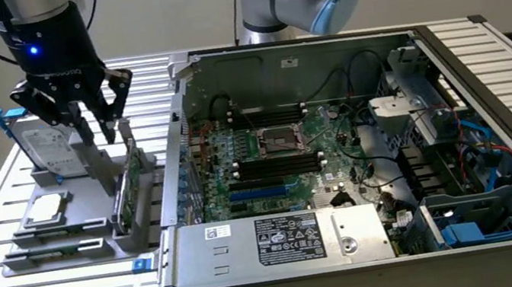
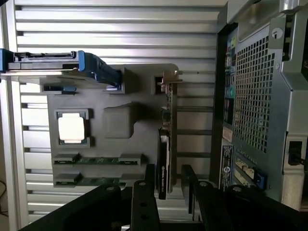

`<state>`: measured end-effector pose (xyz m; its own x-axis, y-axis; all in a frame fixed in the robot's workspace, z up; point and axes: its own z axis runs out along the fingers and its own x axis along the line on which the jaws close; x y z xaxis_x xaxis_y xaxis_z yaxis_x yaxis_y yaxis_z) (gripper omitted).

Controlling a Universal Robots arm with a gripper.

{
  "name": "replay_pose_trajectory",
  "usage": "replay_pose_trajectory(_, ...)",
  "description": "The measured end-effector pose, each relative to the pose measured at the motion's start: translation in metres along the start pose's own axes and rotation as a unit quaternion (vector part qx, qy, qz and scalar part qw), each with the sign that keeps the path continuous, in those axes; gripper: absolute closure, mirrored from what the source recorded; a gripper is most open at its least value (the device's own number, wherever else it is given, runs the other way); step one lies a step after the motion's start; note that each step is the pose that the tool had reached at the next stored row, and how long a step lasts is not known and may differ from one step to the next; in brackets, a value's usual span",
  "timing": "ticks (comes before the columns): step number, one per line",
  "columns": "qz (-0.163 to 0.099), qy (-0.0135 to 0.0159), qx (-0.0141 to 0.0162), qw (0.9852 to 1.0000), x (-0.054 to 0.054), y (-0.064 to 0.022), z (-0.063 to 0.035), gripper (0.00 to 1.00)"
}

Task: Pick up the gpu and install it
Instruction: 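Pick up the gpu and move the gpu toward the slot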

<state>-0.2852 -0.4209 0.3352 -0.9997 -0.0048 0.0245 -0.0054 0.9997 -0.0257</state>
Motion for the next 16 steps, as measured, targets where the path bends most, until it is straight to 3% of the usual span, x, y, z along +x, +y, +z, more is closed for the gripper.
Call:
replay_pose_trajectory(5,0.0,-0.0001,0.0,1.0,0.0,-0.0049,0.0092,0.64)
replay_pose_trajectory(16,0.0,-0.0002,-0.0001,1.0,-0.001,-0.0048,0.0293,0.64)
